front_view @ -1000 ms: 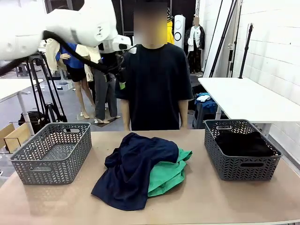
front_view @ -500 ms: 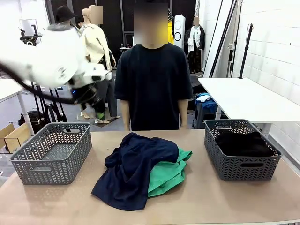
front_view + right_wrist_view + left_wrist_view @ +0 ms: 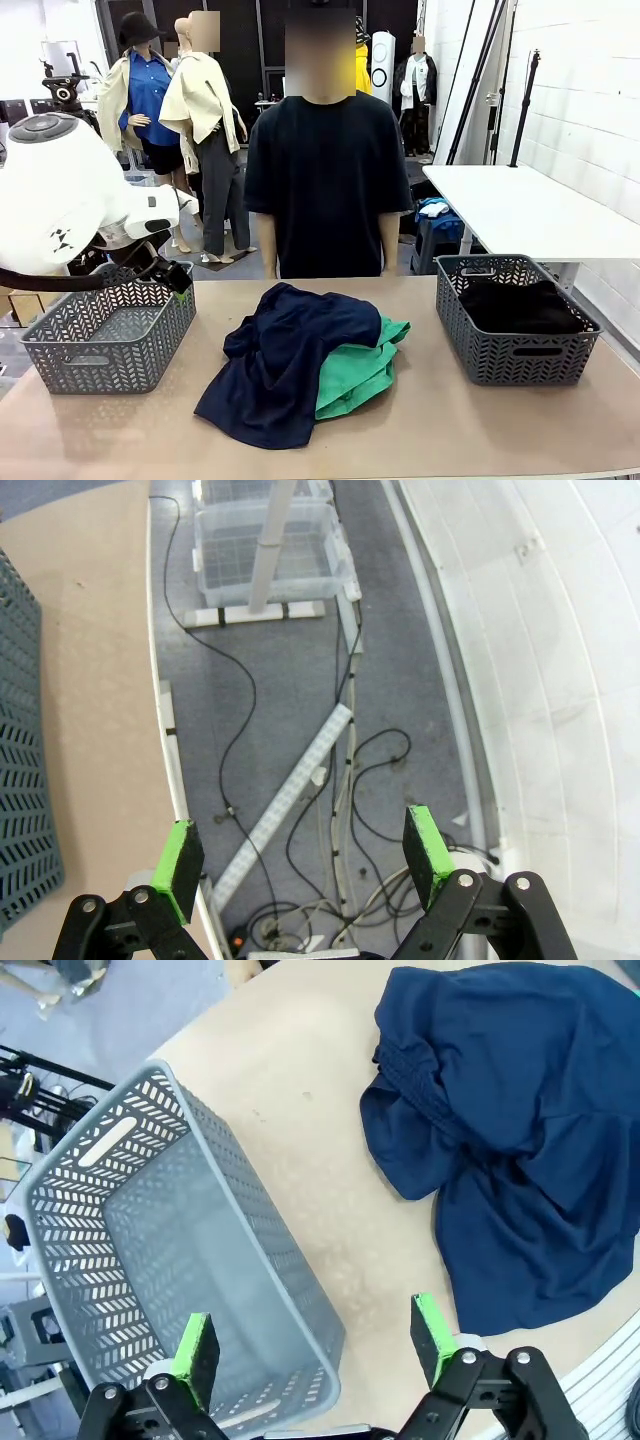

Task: Sort the tops and bottoms.
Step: Sort the clothes according to human instructions, then lift clothes from the center of the table with your right hand.

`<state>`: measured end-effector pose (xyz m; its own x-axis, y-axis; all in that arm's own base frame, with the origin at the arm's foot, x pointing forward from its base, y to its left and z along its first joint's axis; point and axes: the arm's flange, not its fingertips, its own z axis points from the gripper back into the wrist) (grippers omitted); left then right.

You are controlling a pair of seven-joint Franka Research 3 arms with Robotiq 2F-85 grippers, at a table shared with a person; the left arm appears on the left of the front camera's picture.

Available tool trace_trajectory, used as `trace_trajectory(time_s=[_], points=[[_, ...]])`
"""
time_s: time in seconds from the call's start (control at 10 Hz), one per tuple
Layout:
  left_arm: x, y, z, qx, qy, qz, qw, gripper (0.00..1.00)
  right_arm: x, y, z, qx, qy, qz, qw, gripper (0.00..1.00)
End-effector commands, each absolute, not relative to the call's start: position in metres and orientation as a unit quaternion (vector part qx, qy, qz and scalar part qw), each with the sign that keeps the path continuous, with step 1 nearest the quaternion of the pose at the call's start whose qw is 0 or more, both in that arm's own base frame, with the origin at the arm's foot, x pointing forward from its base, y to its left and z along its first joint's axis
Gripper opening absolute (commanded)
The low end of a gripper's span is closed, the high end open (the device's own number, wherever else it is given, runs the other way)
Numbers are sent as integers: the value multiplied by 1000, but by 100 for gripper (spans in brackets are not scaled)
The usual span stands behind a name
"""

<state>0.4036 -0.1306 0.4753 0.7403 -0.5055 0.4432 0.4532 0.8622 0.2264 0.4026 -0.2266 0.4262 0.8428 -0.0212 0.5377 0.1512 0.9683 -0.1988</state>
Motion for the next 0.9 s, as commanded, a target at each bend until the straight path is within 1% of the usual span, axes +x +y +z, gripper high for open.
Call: trace_trajectory(time_s=[0.0, 0.8], points=[[400, -124, 470, 54, -242, -252, 935, 100, 403, -228, 427, -119, -275, -44, 953, 100], [400, -124, 470, 54, -242, -252, 935, 100, 403, -228, 427, -119, -275, -44, 953, 100]])
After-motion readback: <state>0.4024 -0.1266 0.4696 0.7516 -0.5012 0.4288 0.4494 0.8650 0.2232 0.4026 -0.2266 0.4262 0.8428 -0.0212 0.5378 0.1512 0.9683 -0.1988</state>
